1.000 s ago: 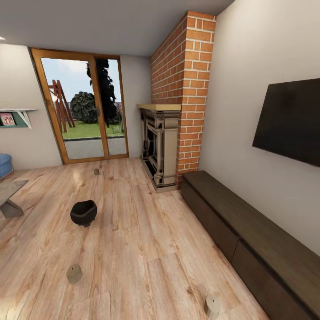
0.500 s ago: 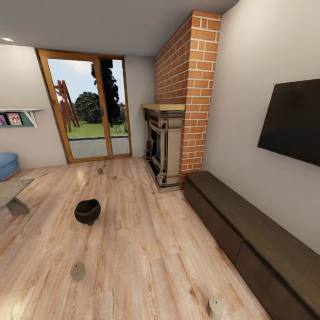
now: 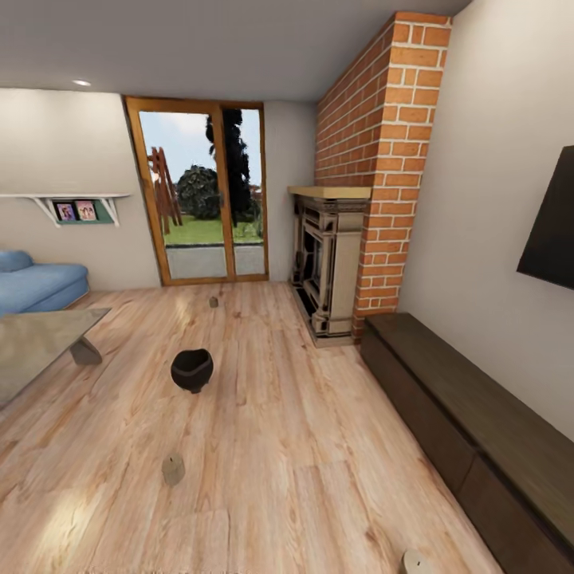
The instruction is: Place each of the two pumpkins and all three candles from the living room inside a cabinet in the living room (use any cabinet), then make sure every cabinet is closed, and position the cauldron so it is next to a table in the living room.
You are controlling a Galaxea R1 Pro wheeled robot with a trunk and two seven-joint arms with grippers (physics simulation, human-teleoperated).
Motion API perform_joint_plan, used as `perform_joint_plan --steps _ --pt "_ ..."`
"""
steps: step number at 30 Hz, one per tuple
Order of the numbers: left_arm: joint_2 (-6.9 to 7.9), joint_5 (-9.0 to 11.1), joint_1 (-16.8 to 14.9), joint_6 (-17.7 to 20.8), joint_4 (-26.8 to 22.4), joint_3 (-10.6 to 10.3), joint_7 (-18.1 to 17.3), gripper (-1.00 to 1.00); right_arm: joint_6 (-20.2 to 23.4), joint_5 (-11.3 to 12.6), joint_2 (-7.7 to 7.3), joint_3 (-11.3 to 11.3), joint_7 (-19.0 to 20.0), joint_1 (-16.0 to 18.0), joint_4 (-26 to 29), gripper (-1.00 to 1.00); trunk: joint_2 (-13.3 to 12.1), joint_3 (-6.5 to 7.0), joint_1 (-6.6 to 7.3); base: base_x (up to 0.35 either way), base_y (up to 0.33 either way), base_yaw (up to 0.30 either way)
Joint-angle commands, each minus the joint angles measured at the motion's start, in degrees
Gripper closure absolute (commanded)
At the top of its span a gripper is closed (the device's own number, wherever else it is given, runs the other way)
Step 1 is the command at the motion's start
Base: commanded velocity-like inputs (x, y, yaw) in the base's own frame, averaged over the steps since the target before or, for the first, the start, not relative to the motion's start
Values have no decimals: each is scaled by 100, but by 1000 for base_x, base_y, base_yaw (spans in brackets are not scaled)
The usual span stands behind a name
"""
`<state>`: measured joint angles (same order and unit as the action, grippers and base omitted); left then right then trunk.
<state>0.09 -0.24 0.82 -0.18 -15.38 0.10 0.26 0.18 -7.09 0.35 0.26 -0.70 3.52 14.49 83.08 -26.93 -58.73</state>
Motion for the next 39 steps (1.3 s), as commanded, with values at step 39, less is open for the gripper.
perform_joint_plan --steps 39 --pt "11 32 -2 -4 -5 26 0 -100 3 -3 0 9 0 0 1 -100 0 0 0 220 0 81"
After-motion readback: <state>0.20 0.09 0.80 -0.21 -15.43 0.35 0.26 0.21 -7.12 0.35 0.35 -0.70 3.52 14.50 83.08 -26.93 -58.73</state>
